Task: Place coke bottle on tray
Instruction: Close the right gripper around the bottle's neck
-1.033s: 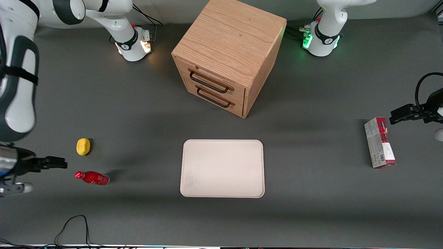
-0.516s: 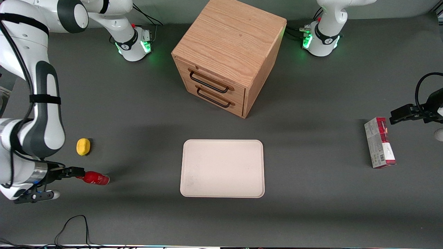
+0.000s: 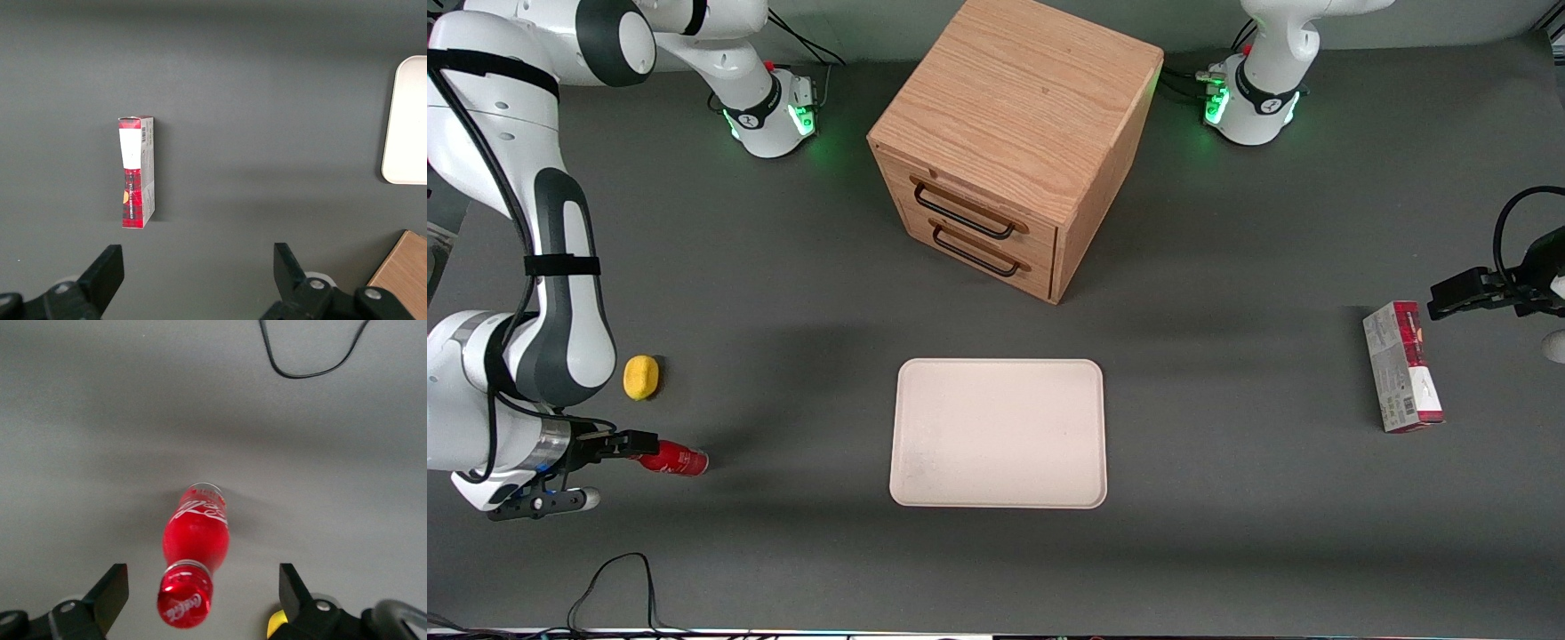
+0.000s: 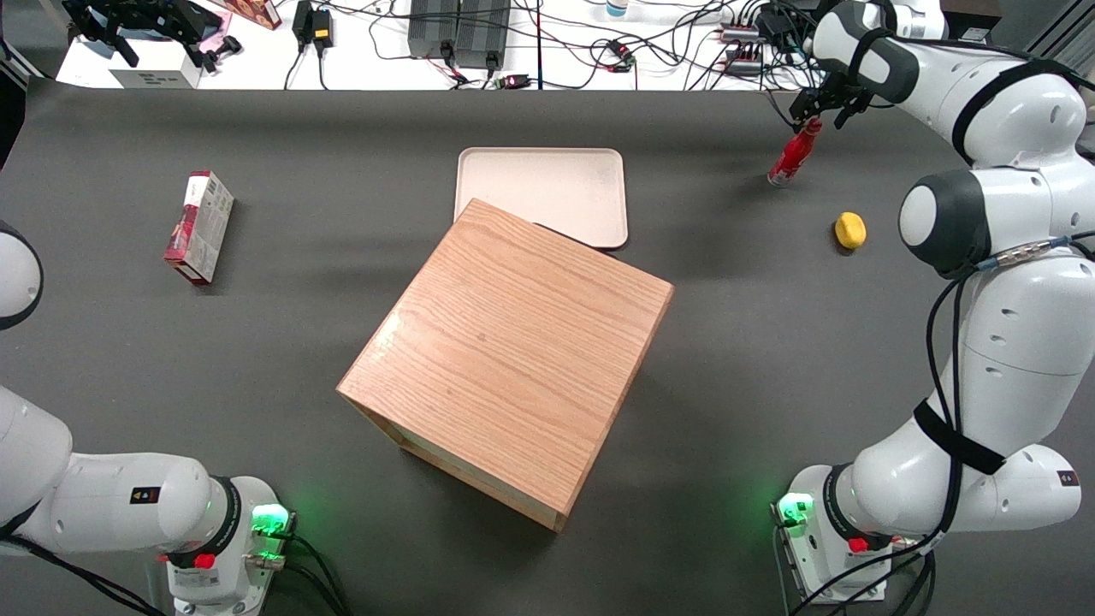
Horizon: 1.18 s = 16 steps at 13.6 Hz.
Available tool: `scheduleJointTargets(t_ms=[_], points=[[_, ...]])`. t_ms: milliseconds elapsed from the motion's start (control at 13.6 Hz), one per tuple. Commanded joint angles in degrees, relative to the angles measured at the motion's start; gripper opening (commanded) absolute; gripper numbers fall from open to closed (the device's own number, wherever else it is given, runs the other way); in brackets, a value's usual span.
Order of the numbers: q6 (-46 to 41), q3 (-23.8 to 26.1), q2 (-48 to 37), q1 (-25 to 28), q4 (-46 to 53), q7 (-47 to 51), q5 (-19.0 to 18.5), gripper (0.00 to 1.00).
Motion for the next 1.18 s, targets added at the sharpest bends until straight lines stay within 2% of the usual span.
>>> scheduleJointTargets(t_ms=[0,74,148,221,295,369,443,664,959,1107], points=[[1.89,-0.41,-1.12,0.54,-2.43,-0.83,1.57,0.95],[2.07,-0.41,-1.12,0.54,-2.43,-0.92,1.57,0.93],[2.07,-0.41,-1.12,0.54,-2.34,-1.18,1.57,0.85],[2.07,-0.41,-1.12,0.46,-2.34,-1.27,1.57,0.71],[2.07,-0.41,-1.12,0.46,-2.34,-1.27,1.57,0.50],[2.07,-0.41,-1.12,0.46,-2.34,-1.36,1.48,0.35],[2.07,-0.41,-1.12,0.46,-2.34,-1.44,1.48,0.25],[1.98,-0.41,-1.29,0.46,-2.34,-1.44,1.48,0.17],[1.11,-0.41,-2.78,0.46,-1.38,-1.36,1.56,0.15],[-5.28,-0.41,-5.85,0.54,1.59,-1.27,1.48,0.14]])
